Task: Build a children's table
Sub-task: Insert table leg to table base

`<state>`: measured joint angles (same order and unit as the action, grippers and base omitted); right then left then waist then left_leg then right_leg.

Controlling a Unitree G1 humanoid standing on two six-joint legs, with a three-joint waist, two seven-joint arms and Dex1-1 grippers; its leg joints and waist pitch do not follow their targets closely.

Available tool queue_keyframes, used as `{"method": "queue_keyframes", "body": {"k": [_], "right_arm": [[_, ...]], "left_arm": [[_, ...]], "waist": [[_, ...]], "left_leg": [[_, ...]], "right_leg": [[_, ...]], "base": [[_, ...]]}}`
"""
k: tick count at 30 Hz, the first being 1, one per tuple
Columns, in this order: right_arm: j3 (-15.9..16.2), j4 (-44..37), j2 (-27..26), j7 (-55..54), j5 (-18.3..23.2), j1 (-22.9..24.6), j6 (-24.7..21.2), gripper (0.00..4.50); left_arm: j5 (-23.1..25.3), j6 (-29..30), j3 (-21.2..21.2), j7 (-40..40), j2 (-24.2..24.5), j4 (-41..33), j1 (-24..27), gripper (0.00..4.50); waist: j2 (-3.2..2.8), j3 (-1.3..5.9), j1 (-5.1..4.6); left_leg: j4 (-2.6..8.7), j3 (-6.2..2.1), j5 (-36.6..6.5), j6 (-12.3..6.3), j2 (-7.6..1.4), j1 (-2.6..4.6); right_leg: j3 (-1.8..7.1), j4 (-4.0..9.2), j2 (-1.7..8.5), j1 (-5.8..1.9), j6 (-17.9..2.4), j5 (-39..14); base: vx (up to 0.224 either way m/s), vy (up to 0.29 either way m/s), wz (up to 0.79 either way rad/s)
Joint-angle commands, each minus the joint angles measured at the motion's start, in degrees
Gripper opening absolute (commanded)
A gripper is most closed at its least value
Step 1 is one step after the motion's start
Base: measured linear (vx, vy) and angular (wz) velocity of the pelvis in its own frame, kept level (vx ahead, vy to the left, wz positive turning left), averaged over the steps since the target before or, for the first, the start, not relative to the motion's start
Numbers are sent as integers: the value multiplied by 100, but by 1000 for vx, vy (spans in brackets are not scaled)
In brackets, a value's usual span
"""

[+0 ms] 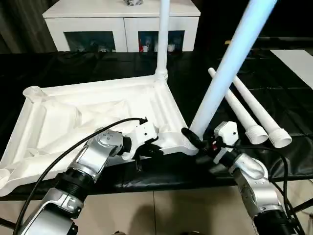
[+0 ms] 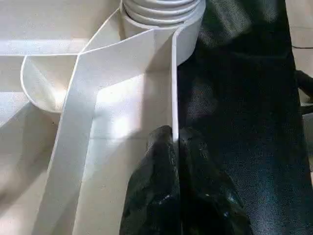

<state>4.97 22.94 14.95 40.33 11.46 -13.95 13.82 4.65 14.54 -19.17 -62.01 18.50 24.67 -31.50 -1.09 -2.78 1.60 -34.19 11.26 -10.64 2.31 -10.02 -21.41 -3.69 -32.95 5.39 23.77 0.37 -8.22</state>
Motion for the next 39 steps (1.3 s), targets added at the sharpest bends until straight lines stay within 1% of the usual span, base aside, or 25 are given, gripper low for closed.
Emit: {"method": "queue_keyframes", "body": {"k": [1,2,6,7,9,10,12,14,16,18,20,21,22,23,24,25,26,27,28,30,32,33,34,36,39], "right_arm": [[193,691,218,148,-458,306,-579,188],[163,722,216,220,-407,278,-593,188],[95,757,212,316,-261,214,-651,188],[50,756,200,358,-152,187,-705,188],[-41,733,178,413,55,137,-900,188],[-225,669,151,535,507,37,-1399,188],[-359,594,147,605,805,-29,-1743,188],[-589,519,188,723,1255,-153,-2402,188],[-645,539,262,798,1347,-218,-2752,188],[-629,564,324,845,1328,-246,-2924,188],[-469,697,560,896,1151,-340,-3517,188],[-447,712,592,891,1134,-354,-3609,188],[-447,712,592,891,1134,-354,-3609,188],[-505,707,658,921,1207,-403,-3861,188],[-530,714,666,922,1231,-418,-3905,188],[-608,724,671,929,1290,-451,-3965,188],[-648,735,673,918,1300,-467,-3975,188],[-661,739,674,915,1303,-473,-3978,188],[-688,756,679,905,1293,-492,-3990,188],[-680,758,682,886,1231,-497,-3952,188],[-618,714,624,769,1087,-474,-3751,188],[-553,700,577,632,931,-475,-3551,188],[-553,700,577,632,931,-475,-3551,188],[-494,691,505,368,736,-502,-3243,188],[-543,612,359,174,683,-504,-2938,188]], "left_arm": [[-197,-144,66,-125,61,-217,-123,0],[-195,-144,63,-132,65,-206,-129,0],[-195,-137,57,-149,75,-202,-135,0],[-193,-130,52,-161,81,-202,-138,0],[-190,-128,40,-187,91,-194,-144,0],[-191,-132,32,-210,99,-186,-153,0],[-195,-145,29,-224,101,-177,-163,0],[-205,-159,28,-243,101,-157,-199,0],[-211,-164,28,-250,100,-141,-221,0],[-213,-166,27,-256,99,-132,-235,0],[-216,-180,24,-267,99,-115,-261,0],[-216,-181,24,-268,98,-111,-265,0],[-216,-181,24,-268,98,-111,-265,0],[-219,-194,18,-273,103,-107,-277,0],[-219,-197,17,-274,104,-106,-280,0],[-221,-197,16,-275,105,-107,-286,0],[-221,-201,18,-271,105,-109,-287,0],[-221,-203,19,-270,105,-110,-288,0],[-221,-204,19,-263,102,-107,-292,0],[-218,-213,18,-249,103,-110,-290,0],[-207,-232,20,-216,109,-114,-279,0],[-181,-269,26,-160,114,-92,-272,0],[-181,-269,26,-160,114,-92,-272,0],[-103,-422,10,-71,135,-13,-268,0],[-25,-588,-26,41,114,52,-235,0]], "waist": [[34,295,-33],[26,294,-29],[38,301,-39],[22,304,-41],[29,300,-53],[21,303,-50],[16,310,-48],[9,317,-39],[13,314,-28],[17,315,-24],[31,307,-24],[26,303,-20],[27,294,-22],[31,273,-25],[59,265,-35],[53,265,-33],[56,268,-35],[55,263,-40],[75,262,-50],[49,264,-56],[39,269,-69],[38,267,-70],[31,264,-80],[31,263,-96],[28,249,-141]], "left_leg": [[519,-190,-2487,-128,-286,87],[517,-190,-2502,-132,-289,94],[524,-199,-2543,-130,-291,90],[527,-201,-2538,-125,-294,85],[524,-197,-2606,-123,-287,96],[524,-199,-2604,-138,-289,106],[526,-199,-2579,-140,-295,94],[527,-199,-2510,-108,-303,92],[531,-195,-2486,-81,-302,92],[526,-189,-2500,-47,-298,105],[521,-194,-2536,-29,-291,111],[519,-193,-2541,-22,-291,119],[515,-192,-2614,-5,-287,126],[516,-204,-2760,20,-280,148],[509,-208,-2839,27,-274,171],[497,-229,-2931,55,-269,193],[489,-239,-2969,72,-269,213],[496,-248,-2988,79,-269,205],[502,-256,-3039,90,-275,204],[525,-284,-3129,124,-289,203],[552,-300,-3189,149,-298,187],[556,-302,-3227,161,-300,187],[557,-299,-3303,180,-292,198],[563,-311,-3363,191,-289,192],[554,-316,-3481,194,-279,213]], "right_leg": [[201,540,300,-169,-834,-3115],[208,545,306,-157,-842,-3118],[202,536,298,-169,-867,-3053],[204,528,300,-175,-887,-3006],[197,536,288,-169,-905,-3021],[201,537,289,-172,-925,-2999],[202,524,284,-184,-972,-2891],[204,501,287,-191,-1021,-2770],[204,496,290,-194,-1026,-2732],[205,502,294,-185,-1023,-2759],[196,513,294,-188,-990,-2903],[199,521,294,-180,-978,-2943],[196,546,301,-162,-921,-3093],[178,580,304,-140,-824,-3368],[166,605,297,-125,-765,-3533],[149,630,313,-114,-648,-3810],[142,651,317,-93,-582,-3926],[134,654,314,-98,-559,-3950],[119,670,314,-98,-526,-3982],[102,666,321,-109,-521,-3918],[96,656,319,-130,-550,-3761],[98,655,318,-124,-560,-3732],[99,666,316,-108,-566,-3724],[90,672,326,-113,-545,-3754],[69,716,326,-84,-483,-3917]], "base": [[0,0,0],[0,0,0],[0,0,0],[0,0,0],[0,0,0],[0,0,0],[0,0,0],[0,0,0],[0,0,0],[0,0,0],[0,0,0],[0,0,0],[0,0,0],[0,0,0],[0,0,0],[0,0,0],[0,0,0],[0,0,0],[0,0,0],[0,0,0],[0,0,0],[0,0,0],[0,0,0],[0,0,0],[0,0,0]]}}
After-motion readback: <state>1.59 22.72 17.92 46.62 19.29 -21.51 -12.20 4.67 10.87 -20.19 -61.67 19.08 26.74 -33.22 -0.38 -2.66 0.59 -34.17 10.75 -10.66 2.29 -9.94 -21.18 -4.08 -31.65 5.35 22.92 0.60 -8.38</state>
